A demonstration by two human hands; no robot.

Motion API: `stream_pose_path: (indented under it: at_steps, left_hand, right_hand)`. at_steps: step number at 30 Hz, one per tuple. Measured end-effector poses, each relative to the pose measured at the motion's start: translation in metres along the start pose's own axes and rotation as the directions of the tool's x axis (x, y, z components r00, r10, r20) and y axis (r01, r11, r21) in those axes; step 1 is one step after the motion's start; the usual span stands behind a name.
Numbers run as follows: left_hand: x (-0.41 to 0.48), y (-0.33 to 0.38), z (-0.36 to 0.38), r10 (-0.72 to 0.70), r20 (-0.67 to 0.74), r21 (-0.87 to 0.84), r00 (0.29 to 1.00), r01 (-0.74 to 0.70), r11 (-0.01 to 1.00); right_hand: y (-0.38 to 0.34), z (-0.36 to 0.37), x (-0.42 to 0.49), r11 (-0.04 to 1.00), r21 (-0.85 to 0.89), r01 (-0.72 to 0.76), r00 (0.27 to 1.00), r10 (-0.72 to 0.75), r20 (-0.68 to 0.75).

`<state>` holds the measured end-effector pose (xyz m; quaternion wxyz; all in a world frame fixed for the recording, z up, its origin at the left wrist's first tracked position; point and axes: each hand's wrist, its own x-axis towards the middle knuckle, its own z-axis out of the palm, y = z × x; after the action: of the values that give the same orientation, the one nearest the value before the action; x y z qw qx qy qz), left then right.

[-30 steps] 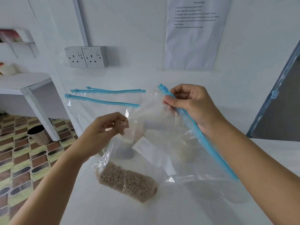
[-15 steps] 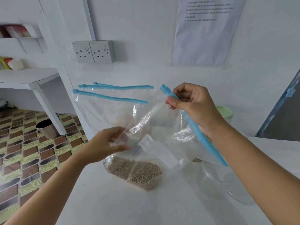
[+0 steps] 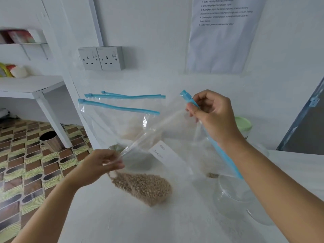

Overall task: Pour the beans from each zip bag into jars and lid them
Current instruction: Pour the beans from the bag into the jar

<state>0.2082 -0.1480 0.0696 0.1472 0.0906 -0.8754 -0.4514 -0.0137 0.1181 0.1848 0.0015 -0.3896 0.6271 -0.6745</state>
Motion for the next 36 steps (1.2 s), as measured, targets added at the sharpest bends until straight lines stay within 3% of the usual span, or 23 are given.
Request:
stream_pose_path:
  at_steps: [4, 8, 11, 13, 16, 20, 22, 25, 31, 34, 36]
  left_hand:
    - [0.005, 0.029, -0.013, 0.084, 0.02, 0.149, 0.996, -0.086, 0.985]
    - [0.004, 0.026, -0.003, 0.035, 0.055, 0.364, 0.998, -0.052, 0.93]
    - [-0.013, 0.005, 0.01, -0.036, -0.085, 0.268, 0.996, 0.058, 0.962]
    - [-0.021, -0.005, 0.022, -0.104, -0.243, 0.057, 0.964, 0.121, 0.991]
    - [-0.027, -0.012, 0.036, -0.189, -0.409, -0.278, 0.892, 0.076, 0.958]
    - [-0.025, -0.017, 0.044, -0.224, -0.585, -0.222, 0.78, 0.112, 0.969]
    - [-0.025, -0.019, 0.043, -0.192, -0.577, -0.153, 0.794, 0.126, 0.98]
    - [-0.031, -0.016, 0.041, -0.175, -0.466, -0.243, 0.867, 0.065, 0.968]
    - [-0.036, -0.012, 0.035, -0.244, -0.525, -0.427, 0.816, -0.004, 0.904]
    - [-0.037, -0.007, 0.045, -0.196, -0.456, -0.34, 0.868, 0.034, 0.94]
    - [-0.037, -0.006, 0.042, -0.197, -0.506, -0.335, 0.84, 0.019, 0.942]
  right_hand:
    - [0.001, -0.013, 0.001, 0.996, 0.071, -0.062, 0.995, 0.068, -0.072]
    - [0.026, -0.017, -0.009, 0.986, 0.065, -0.152, 0.981, 0.159, -0.112]
    - [0.039, -0.02, -0.012, 0.978, 0.084, -0.193, 0.966, 0.204, -0.159]
    - [0.043, -0.02, -0.012, 0.976, 0.069, -0.207, 0.961, 0.216, -0.174]
    - [0.045, -0.015, -0.01, 0.972, 0.062, -0.225, 0.958, 0.232, -0.169]
    - [0.046, -0.009, -0.005, 0.975, 0.05, -0.216, 0.956, 0.222, -0.19]
    - [0.047, -0.009, -0.004, 0.976, 0.051, -0.211, 0.954, 0.217, -0.208]
    - [0.05, -0.009, -0.004, 0.976, 0.046, -0.214, 0.949, 0.219, -0.226]
    - [0.052, -0.008, -0.004, 0.98, 0.035, -0.197, 0.952, 0.199, -0.232]
    - [0.055, -0.008, -0.004, 0.978, 0.027, -0.208, 0.945, 0.208, -0.252]
    - [0.055, -0.008, -0.004, 0.976, 0.037, -0.213, 0.942, 0.215, -0.259]
